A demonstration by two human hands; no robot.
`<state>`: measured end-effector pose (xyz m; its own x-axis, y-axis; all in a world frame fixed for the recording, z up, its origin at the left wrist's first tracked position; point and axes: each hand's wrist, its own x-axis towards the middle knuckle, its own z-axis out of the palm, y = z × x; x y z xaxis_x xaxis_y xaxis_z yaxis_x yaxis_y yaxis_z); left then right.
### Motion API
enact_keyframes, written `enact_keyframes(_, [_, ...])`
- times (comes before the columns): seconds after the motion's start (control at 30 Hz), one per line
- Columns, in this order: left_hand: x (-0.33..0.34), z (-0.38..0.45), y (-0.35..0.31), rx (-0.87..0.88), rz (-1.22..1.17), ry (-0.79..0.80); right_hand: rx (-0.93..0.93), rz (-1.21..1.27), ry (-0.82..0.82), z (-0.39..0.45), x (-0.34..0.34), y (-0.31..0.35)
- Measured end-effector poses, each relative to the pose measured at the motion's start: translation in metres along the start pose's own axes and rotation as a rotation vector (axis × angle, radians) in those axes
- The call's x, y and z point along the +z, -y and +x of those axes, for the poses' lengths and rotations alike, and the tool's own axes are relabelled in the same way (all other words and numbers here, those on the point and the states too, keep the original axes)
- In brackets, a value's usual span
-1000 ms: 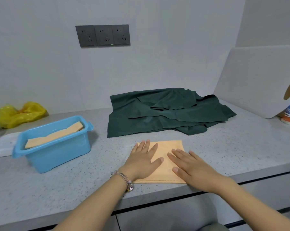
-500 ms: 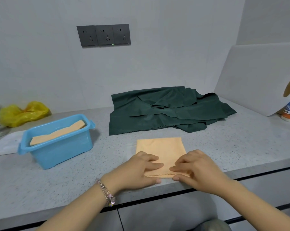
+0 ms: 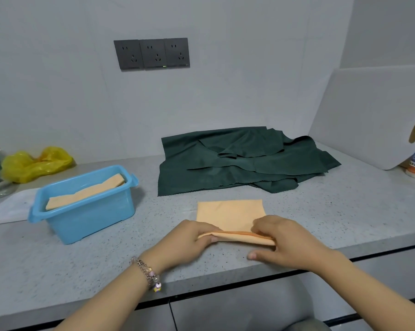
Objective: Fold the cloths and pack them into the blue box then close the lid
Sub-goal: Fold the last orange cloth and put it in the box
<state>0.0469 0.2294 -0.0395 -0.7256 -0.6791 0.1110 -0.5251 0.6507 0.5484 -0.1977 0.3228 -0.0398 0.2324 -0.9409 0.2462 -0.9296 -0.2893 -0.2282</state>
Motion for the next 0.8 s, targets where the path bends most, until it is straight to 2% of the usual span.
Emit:
enact_keyframes(0.17, [0.005, -0.003, 0.009, 0.029, 0.011, -0.006, 0.081, 0.098, -0.047, 0.000, 0.000, -0.008])
enact_keyframes(0.3, [0.007, -0.003, 0.013, 0.021, -0.070, -0.091, 0.105, 0.176, -0.065, 0.001, 0.003, -0.011])
enact_keyframes(0.43, [0.004, 0.004, 0.011, -0.017, -0.040, -0.244, 0.294, 0.302, -0.214, 0.010, 0.003, -0.012])
enact_keyframes(0.6, [0.005, 0.028, 0.006, -0.209, -0.026, -0.437, 0.469, 0.179, -0.251, 0.036, 0.010, -0.011])
enact_keyframes(0.8, [0.015, 0.059, 0.003, -0.327, 0.213, -0.430, 0.674, 0.023, -0.217, 0.061, 0.020, -0.011])
